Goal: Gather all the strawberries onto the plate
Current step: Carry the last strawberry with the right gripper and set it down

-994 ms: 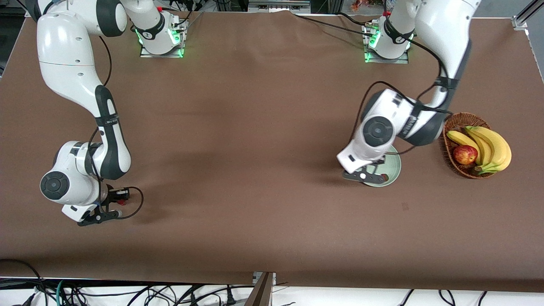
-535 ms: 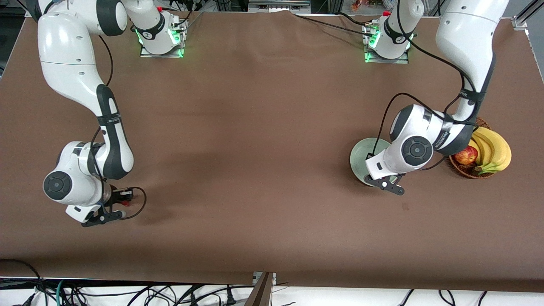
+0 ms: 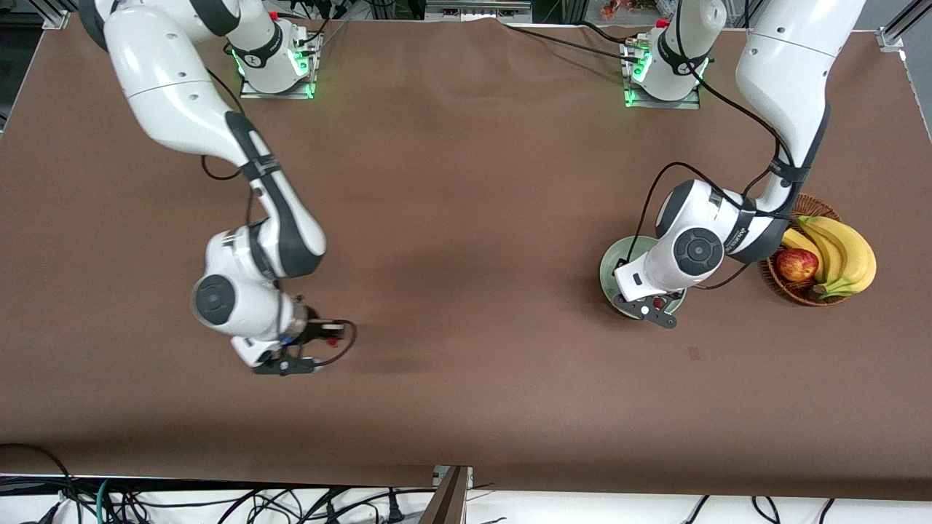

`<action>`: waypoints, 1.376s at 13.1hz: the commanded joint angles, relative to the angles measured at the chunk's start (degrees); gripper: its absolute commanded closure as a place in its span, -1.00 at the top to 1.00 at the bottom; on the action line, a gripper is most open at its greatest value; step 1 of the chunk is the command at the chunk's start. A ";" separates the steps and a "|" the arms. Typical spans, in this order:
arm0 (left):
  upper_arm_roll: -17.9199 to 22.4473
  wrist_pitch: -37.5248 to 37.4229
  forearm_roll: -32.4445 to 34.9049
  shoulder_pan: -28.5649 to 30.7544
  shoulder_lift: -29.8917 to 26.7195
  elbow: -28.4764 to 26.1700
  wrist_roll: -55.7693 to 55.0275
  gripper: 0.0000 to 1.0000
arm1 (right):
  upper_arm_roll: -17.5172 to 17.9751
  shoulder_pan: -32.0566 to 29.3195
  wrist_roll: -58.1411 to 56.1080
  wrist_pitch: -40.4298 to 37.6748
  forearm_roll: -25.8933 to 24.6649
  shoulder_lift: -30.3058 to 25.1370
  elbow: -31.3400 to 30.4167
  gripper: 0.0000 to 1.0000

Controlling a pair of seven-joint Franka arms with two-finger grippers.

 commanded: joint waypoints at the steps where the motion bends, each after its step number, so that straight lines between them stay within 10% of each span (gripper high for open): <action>1: -0.23 -3.92 -0.89 0.47 -3.68 0.25 0.86 1.00 | 0.62 6.01 11.92 4.44 0.13 0.47 0.05 -0.63; 16: -0.23 -12.90 -3.79 0.38 -4.30 6.14 0.77 1.00 | 0.62 30.56 41.49 24.94 0.05 8.56 1.72 -0.61; 18: -0.23 -12.90 -3.79 0.38 -4.30 6.14 0.77 1.00 | 0.62 31.18 41.67 24.94 -0.04 9.00 1.81 -0.36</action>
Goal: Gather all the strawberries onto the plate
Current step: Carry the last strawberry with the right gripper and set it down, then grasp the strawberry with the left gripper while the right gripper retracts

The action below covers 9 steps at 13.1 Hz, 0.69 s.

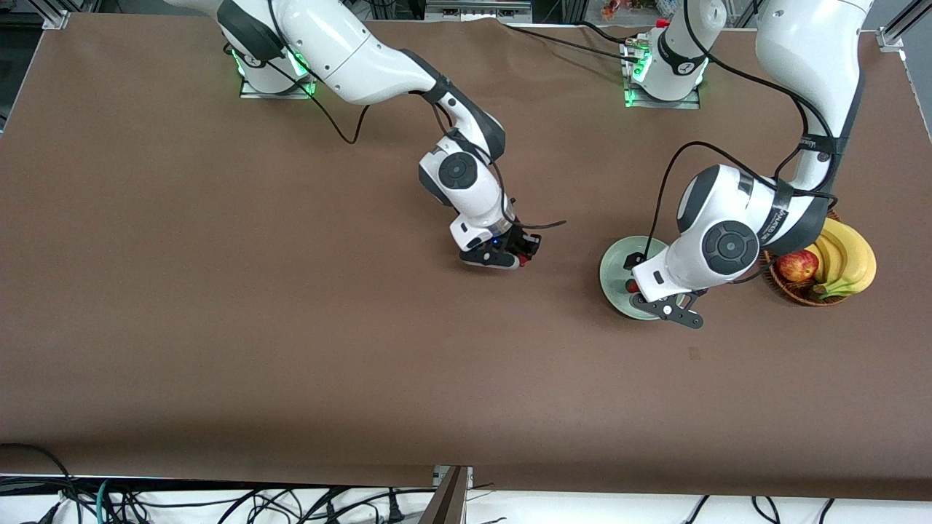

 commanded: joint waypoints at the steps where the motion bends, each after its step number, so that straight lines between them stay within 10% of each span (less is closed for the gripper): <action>1: -0.26 -1.02 -1.34 0.15 -0.11 0.59 0.60 1.00 | -0.25 0.64 1.11 0.17 -0.05 1.21 1.69 0.32; 2: -0.26 -1.02 -1.43 -0.12 -0.02 0.59 0.42 1.00 | -0.25 0.64 1.03 0.08 -0.39 0.95 1.69 0.99; 9: -0.44 -0.93 -2.82 -1.17 -0.02 0.59 -2.03 1.00 | -0.43 -9.19 -5.80 -14.57 -2.24 -10.20 1.34 1.00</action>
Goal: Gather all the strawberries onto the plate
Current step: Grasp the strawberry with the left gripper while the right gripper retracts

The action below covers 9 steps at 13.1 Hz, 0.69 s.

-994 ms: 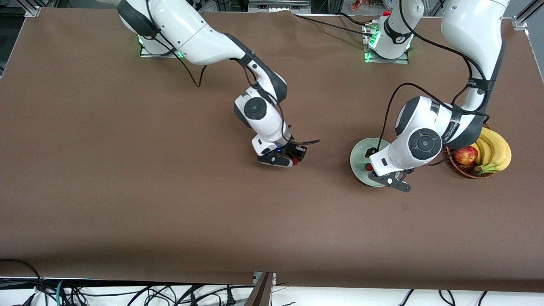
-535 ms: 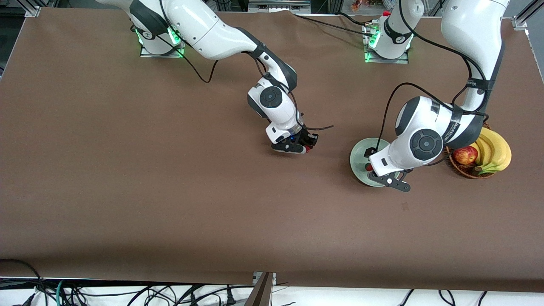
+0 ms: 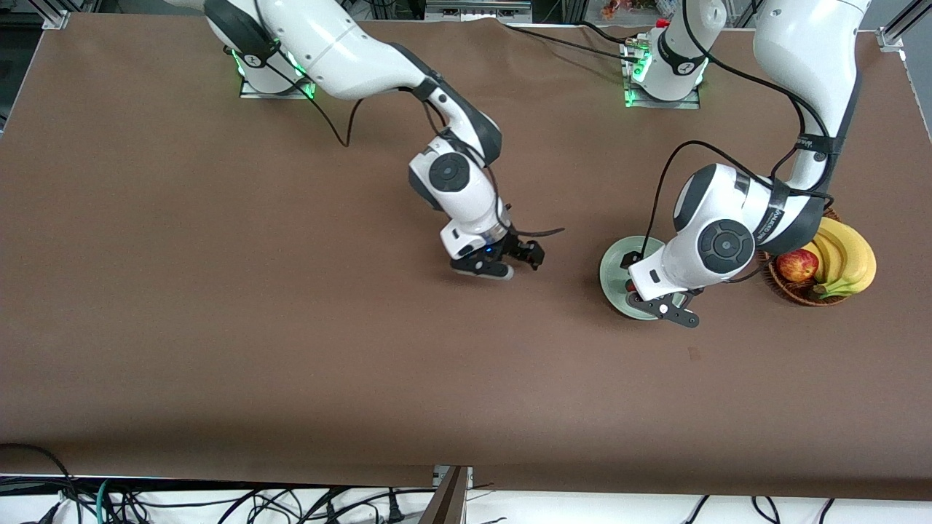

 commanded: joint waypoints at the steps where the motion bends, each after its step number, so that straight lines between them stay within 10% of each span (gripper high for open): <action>1: -0.11 -0.66 -4.61 -1.66 0.13 0.59 -3.38 1.00 | 0.80 -6.48 -6.50 -8.59 -0.99 -6.71 -2.03 1.00; 9: -0.20 8.91 -5.25 -14.23 5.31 0.41 -34.14 1.00 | 0.01 -29.24 -39.45 -38.64 -1.26 -20.86 -4.40 1.00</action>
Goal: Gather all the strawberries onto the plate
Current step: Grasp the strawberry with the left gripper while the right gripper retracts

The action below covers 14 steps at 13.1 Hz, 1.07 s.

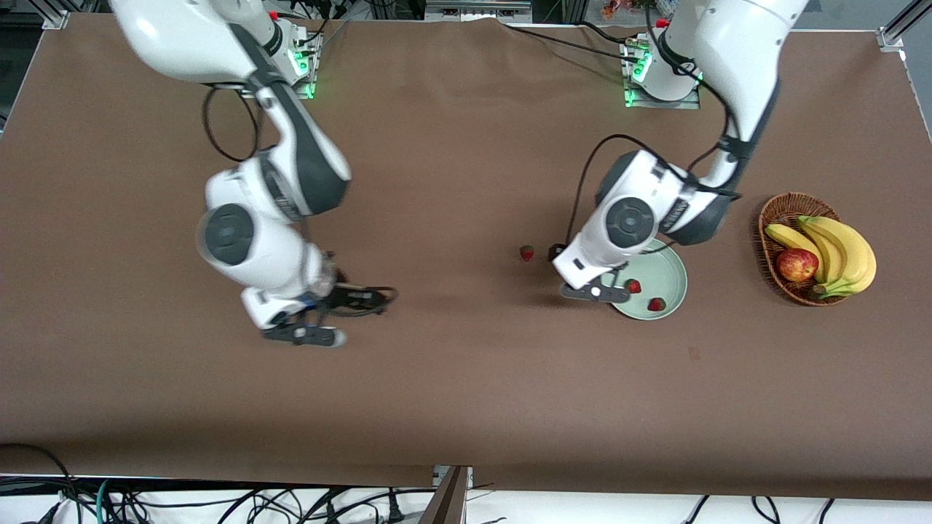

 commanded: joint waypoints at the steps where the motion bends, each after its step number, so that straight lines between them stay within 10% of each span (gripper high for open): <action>1: 0.65 3.33 -0.97 -2.15 1.80 0.15 -6.29 1.00 | -0.78 -5.10 -9.05 -7.30 -1.14 -6.76 -4.68 1.00; 5: 0.73 8.35 -0.18 -5.41 4.35 -0.21 -15.00 1.00 | -6.23 -6.07 -17.59 -14.52 -4.04 -13.00 -5.47 1.00; 14: 0.91 15.21 0.09 -8.31 4.98 -6.26 -21.08 0.85 | -6.59 -9.24 -18.13 -18.40 -6.68 -25.22 -11.52 1.00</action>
